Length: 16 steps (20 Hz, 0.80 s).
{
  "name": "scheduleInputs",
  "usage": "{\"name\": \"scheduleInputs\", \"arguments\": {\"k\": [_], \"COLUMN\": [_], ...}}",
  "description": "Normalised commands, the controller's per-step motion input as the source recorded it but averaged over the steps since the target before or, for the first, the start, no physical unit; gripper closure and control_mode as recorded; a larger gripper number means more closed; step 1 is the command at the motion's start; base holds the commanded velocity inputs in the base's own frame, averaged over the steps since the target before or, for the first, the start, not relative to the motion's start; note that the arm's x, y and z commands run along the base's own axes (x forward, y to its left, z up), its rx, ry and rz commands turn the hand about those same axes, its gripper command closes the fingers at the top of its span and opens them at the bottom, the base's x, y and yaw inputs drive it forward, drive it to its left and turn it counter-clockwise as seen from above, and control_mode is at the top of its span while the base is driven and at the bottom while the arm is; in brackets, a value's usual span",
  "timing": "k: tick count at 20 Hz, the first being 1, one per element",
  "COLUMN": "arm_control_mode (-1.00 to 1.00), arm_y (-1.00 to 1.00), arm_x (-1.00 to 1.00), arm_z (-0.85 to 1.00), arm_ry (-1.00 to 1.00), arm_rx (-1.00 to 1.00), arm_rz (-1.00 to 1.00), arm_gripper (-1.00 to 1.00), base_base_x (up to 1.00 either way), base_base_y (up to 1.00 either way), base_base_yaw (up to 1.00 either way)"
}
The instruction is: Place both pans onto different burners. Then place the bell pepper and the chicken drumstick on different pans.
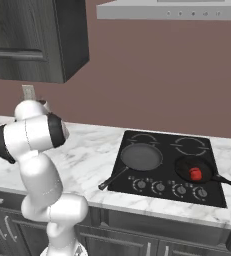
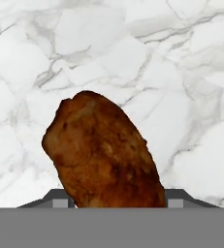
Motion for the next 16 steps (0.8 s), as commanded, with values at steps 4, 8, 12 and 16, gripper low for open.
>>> {"name": "scheduleInputs", "arguments": {"k": [4,8,12,16], "arm_control_mode": [-1.00,-1.00,-1.00,-1.00], "arm_y": [-0.61,-0.65,-0.66,-0.68], "arm_x": [-0.21,-0.24,-0.23,-0.19], "arm_z": [0.40,0.35,0.35,0.34], "arm_ry": [0.00,0.00,0.00,0.00], "arm_rx": [0.00,0.00,0.00,0.00], "arm_rz": [0.00,0.00,0.00,0.00], "arm_gripper": [1.00,1.00,1.00,1.00], "base_base_x": [0.00,0.00,0.00,0.00], "base_base_y": [0.00,0.00,0.00,0.00], "base_base_yaw": [0.00,0.00,0.00,0.00]}}
